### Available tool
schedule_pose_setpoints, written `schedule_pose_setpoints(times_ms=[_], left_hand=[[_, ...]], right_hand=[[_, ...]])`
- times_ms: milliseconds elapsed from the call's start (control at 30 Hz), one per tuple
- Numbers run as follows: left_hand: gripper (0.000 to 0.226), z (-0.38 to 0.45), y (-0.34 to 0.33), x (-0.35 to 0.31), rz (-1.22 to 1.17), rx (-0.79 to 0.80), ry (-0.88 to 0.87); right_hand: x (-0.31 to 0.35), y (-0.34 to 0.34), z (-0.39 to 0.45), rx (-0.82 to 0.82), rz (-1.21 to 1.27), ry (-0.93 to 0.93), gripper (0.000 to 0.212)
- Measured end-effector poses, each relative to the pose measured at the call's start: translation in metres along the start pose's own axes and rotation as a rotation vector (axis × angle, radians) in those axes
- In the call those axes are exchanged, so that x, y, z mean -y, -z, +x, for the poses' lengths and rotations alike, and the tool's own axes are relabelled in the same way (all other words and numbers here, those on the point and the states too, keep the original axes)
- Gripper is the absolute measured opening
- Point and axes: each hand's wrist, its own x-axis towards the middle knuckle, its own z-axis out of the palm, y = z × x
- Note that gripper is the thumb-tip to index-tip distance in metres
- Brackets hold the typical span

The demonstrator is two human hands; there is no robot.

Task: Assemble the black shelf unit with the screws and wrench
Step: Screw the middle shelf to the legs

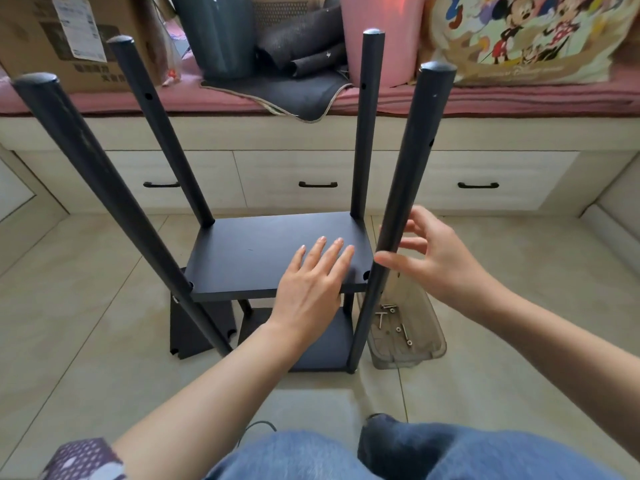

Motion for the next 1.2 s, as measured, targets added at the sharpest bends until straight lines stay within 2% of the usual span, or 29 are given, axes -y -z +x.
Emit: schedule_pose_setpoints(times_ms=[167, 433, 767, 967, 1067, 1200], left_hand=[[0.064, 0.008, -0.004, -0.010, -0.007, -0.033, -0.010], [0.069, 0.006, -0.020, -0.008, 0.037, 0.022, -0.037], [0.076, -0.001, -0.014, -0.006, 0.013, -0.116, -0.068], [0.082, -0.007, -0.011, 0.005, 0.005, -0.147, -0.122], [0.083, -0.009, -0.007, 0.013, -0.008, -0.129, -0.133], [0.076, -0.008, -0.003, 0.018, -0.032, -0.039, -0.113]], right_hand=[[0.020, -0.004, 0.005, -0.016, -0.015, 0.050, 0.027], [0.017, -0.002, 0.002, 0.010, -0.012, 0.035, 0.026], [0.024, -0.004, 0.009, 0.077, 0.005, 0.052, 0.029], [0.024, -0.015, 0.006, 0.024, 0.019, 0.069, 0.032], [0.025, -0.021, 0.008, 0.030, 0.028, 0.077, 0.037], [0.024, -0.029, 0.012, 0.036, 0.030, 0.088, 0.029]])
